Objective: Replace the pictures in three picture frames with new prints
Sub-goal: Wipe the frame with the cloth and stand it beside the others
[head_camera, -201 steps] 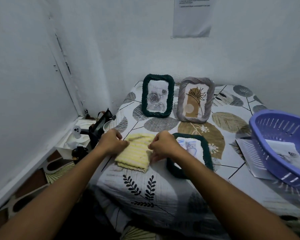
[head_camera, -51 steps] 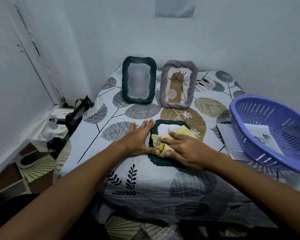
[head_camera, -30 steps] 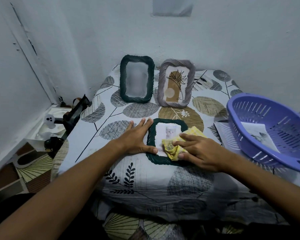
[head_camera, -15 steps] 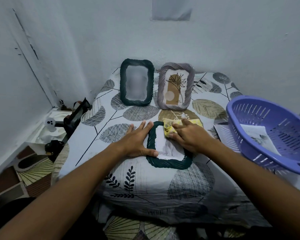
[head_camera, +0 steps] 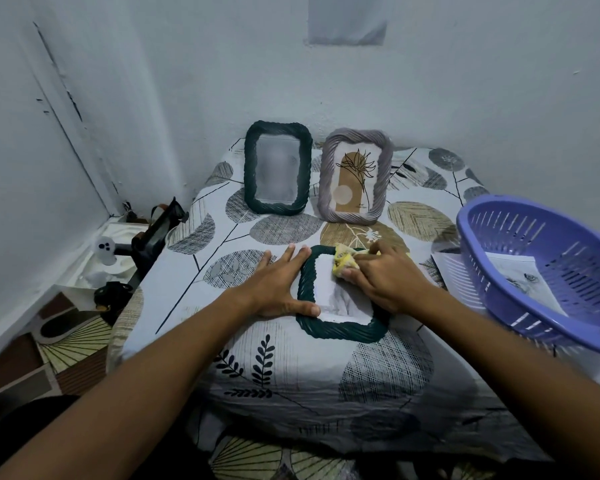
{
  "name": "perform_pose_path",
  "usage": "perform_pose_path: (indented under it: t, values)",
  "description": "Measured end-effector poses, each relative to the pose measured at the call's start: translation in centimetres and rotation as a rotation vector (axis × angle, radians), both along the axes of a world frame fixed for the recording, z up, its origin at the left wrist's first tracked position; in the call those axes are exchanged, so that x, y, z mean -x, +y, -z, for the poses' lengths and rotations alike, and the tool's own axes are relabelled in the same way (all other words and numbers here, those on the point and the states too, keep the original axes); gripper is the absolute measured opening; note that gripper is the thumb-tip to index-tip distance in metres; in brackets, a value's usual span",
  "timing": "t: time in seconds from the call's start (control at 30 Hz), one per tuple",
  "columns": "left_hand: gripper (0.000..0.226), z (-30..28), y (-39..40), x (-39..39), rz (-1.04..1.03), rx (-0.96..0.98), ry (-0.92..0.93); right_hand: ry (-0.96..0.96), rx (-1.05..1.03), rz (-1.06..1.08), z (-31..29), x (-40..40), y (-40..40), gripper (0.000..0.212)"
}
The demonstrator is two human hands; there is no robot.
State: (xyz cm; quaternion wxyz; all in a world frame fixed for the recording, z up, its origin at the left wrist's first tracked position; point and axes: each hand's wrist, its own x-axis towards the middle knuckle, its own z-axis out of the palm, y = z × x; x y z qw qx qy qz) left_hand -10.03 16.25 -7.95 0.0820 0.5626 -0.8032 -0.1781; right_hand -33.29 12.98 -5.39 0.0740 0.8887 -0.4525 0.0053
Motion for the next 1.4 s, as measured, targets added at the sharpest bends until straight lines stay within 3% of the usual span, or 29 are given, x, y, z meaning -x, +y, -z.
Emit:
perform_pose_path:
  t: [0.3, 0.4, 0.53, 0.77, 1.17, 1.4]
  values:
    - [0.127, 0.2, -0.2, 0.0, -0.014, -0.020, -0.009, -0.062, -0.128, -0.214, 0.1, -2.4, 1.3, 0.081]
    - [0.122, 0.2, -0.3, -0.1, 0.004, -0.004, 0.005, -0.078, -0.128, -0.298, 0.2, -1.8, 2.3, 0.091]
    - [0.120, 0.0, -0.1, 0.0, 0.009, 0.012, -0.002, -0.116, -0.143, -0.365, 0.3, -0.9, 3.2, 0.073]
    - [0.130, 0.5, -0.3, -0.2, 0.006, -0.008, 0.020, -0.047, -0.066, -0.201, -0.3, -2.2, 2.3, 0.090]
    - [0.136, 0.6, -0.6, -0.3, 0.011, -0.001, 0.008, -0.166, -0.226, -0.355, -0.6, 0.9, 3.5, 0.060]
    - [0.128, 0.6, -0.5, -0.3, 0.007, -0.007, 0.041, -0.103, -0.023, -0.209, -0.3, 3.5, 0.7, 0.080]
